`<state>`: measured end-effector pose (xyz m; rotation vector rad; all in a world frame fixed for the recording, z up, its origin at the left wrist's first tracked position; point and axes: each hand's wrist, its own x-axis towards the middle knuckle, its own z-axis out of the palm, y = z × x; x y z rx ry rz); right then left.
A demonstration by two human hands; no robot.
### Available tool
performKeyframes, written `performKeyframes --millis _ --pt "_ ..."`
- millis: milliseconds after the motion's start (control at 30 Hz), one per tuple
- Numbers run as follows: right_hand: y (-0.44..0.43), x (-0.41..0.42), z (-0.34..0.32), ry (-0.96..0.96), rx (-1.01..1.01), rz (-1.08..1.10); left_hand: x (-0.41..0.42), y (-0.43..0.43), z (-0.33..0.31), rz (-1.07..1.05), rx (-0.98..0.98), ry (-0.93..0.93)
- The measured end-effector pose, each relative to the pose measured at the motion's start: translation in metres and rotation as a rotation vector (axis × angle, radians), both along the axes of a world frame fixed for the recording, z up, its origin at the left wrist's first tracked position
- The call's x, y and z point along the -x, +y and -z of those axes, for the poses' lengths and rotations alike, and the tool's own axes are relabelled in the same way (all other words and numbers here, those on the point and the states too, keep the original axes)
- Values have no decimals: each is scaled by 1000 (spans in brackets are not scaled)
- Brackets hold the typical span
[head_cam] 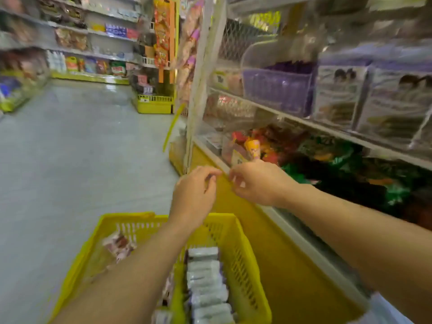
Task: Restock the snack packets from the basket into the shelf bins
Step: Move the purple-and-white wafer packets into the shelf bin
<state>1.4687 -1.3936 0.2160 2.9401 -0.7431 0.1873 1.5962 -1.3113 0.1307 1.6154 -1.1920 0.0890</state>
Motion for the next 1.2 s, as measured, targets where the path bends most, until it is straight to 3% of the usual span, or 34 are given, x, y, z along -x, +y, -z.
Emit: performKeyframes --millis 200,367,567,700,833,1200 --pt "-1 -24 163 310 -368 -44 -22 23 117 -33 -196 175" --pt "-9 -23 260 519 -490 1 -25 30 202 -74 -426 299" --pt "-41 -22 322 471 -505 150 -33 20 270 67 -768 463" --pt "-60 -33 350 422 -482 114 -35 7 294 184 -987 562" --pt "-73 -56 368 369 -416 64 -34 -7 310 216 -1036 571" --pt "-88 -76 385 401 -262 38 -40 -9 330 118 -936 672"
